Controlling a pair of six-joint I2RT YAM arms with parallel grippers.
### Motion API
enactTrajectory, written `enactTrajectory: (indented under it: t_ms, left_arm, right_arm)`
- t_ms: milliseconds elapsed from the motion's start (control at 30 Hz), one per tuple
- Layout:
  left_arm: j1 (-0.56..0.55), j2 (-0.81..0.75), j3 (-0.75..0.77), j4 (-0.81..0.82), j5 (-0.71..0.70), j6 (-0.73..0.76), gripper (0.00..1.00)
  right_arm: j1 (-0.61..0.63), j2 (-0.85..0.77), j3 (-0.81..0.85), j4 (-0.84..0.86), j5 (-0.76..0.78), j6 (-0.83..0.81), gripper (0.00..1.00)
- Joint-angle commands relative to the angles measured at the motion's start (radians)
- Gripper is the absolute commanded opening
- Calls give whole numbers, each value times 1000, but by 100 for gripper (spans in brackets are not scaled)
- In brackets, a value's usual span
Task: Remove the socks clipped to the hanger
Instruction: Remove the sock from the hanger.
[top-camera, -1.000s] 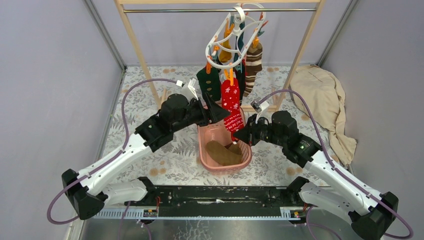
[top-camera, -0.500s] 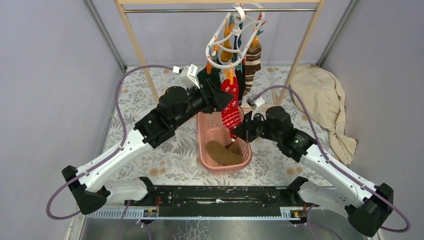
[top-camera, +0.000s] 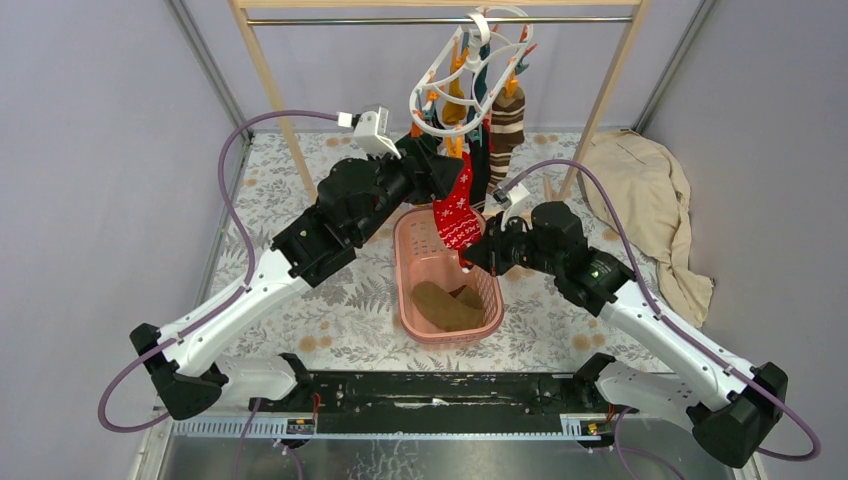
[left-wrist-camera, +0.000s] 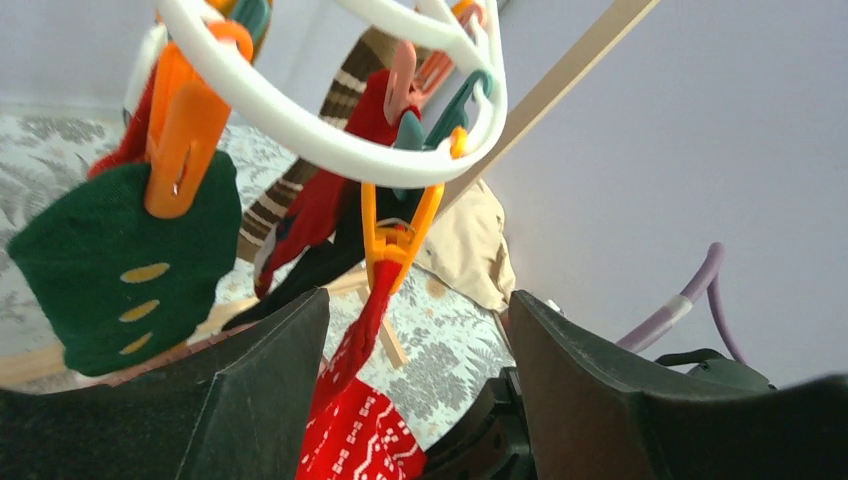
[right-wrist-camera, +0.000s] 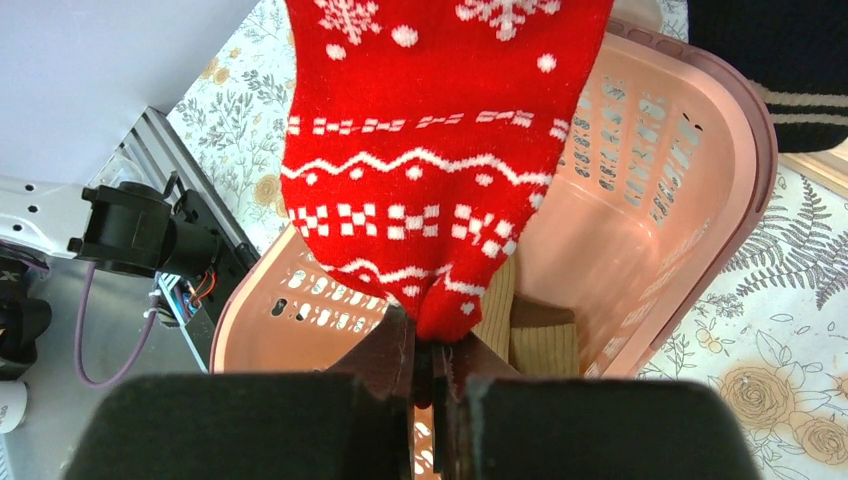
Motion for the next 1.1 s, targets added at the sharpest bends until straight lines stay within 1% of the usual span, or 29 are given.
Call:
enactTrajectory:
  t_ms: [0, 233, 400, 600, 700, 833, 933, 1000, 1033, 1067]
  left_arm:
    - [-5, -1, 34, 90, -69, 95, 73]
    - [-5, 10, 21, 147, -90, 172, 73]
    - [-5, 15, -2, 210, -98, 224, 70]
    - [-2, 26, -14, 247, -86, 297, 69]
    - [15, 31, -12, 245, -51, 318, 70]
    - [62, 15, -39, 249, 26, 302, 76]
    - [97, -22, -82, 266, 65, 296, 79]
    - [137, -60, -105, 261, 120, 284, 84]
    - [156, -77, -112, 249, 144, 276, 88]
    - [176, -96, -124, 249, 165, 268, 96]
  right_arm:
    - [6, 7, 85, -18, -2, -29, 0]
    - [6, 38, 154, -83, -35, -46, 0]
    - [7, 43, 174, -105, -47, -51, 0]
    - [6, 40, 180, -122, -56, -56, 0]
    - [7, 37, 182, -130, -55, -60, 0]
    - [6, 36, 183, -135, -56, -62, 0]
    - [7, 37, 183, -139, -56, -63, 0]
    - [7, 37, 183, -142, -53, -65, 0]
    - [6, 37, 185, -145, -54, -66, 0]
    - [7, 37, 185, -147, -54, -69, 0]
